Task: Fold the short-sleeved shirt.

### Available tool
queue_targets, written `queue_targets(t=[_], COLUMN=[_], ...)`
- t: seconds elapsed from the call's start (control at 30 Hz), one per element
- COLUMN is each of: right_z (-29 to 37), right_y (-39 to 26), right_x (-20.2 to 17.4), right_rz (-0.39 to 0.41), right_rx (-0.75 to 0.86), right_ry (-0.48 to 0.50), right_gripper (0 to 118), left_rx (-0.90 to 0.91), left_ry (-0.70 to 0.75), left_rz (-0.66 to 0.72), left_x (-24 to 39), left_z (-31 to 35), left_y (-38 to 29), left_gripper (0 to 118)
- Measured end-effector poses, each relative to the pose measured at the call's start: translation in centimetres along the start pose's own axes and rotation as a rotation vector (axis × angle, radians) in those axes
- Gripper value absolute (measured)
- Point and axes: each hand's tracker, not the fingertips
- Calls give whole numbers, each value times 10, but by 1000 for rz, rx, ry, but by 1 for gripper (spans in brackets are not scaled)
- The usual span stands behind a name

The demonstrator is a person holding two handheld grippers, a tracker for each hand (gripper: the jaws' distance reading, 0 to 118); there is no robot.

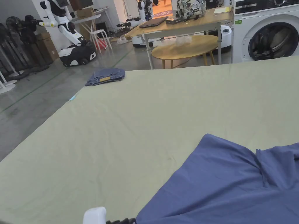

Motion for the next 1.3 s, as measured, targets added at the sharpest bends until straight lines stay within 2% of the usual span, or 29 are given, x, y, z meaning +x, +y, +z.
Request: queue_targets(t=[0.1,0.17,0.2,0.23,0.27,0.4,0.43,0.47,0.5,0.53,0.7,0.8,0.83,0.87,0.9,0.93,0.97,1.0,1.03,1.17,1.3], right_z=[1,0,-2,-5,-8,-35,-48,-67,-85,-108,-229,-273,-275,-266,-259,-253,-249,-246,-242,-217,-166], right_y=[-1,-1,0,2,4,23,29,34,36,38,26,7,4,9,11,12,13,13,12,29,62], right_x=[2,3,4,5,6,8,10,13,20,25,52,64,62,56,54,49,46,45,47,57,57], right_rz=[1,-4,-10,-16,-17,30,46,54,72,86,3,-27,-20,21,43,69,68,98,84,46,83], right_rx=[-14,-21,-24,-28,-33,-128,-174,-227,-260,-303,-567,-701,-715,-665,-656,-632,-628,-613,-607,-527,-396], right_ry=[-13,-18,-17,-16,-15,-25,-24,14,23,14,-54,-89,-90,-85,-88,-101,-100,-143,-106,-69,-4], right_gripper=[0,0,0,0,0,0,11,47,66,68,67,64,63,60,51,33,1,1,1,1,1], left_rx=[-8,-10,-26,-38,-47,-56,-59,-59,-56,-50,-36,-37,-36,-36,-35,-30,-25,-24,-23,18,162], left_ry=[-35,-25,-24,-36,-14,-18,-11,-12,-10,-7,-19,-38,-43,-43,-42,-41,-38,-35,-36,-109,-146], left_rz=[20,-13,-39,-42,-48,-53,-53,-51,-52,-55,-19,25,33,34,33,32,31,31,30,100,58], left_x=[1,9,11,12,16,12,11,11,11,17,20,17,18,18,19,19,20,21,21,15,26], left_z=[-9,-12,-16,-22,-25,-26,-28,-28,-29,-24,-17,-15,-15,-15,-15,-16,-17,-18,-17,-2,31], left_y=[-11,-15,-15,-17,-18,-16,-17,-18,-19,-21,-22,-20,-20,-21,-22,-22,-23,-23,-22,-17,5], left_gripper=[38,28,28,12,4,3,3,3,3,3,3,3,3,3,3,3,3,3,3,3,3])
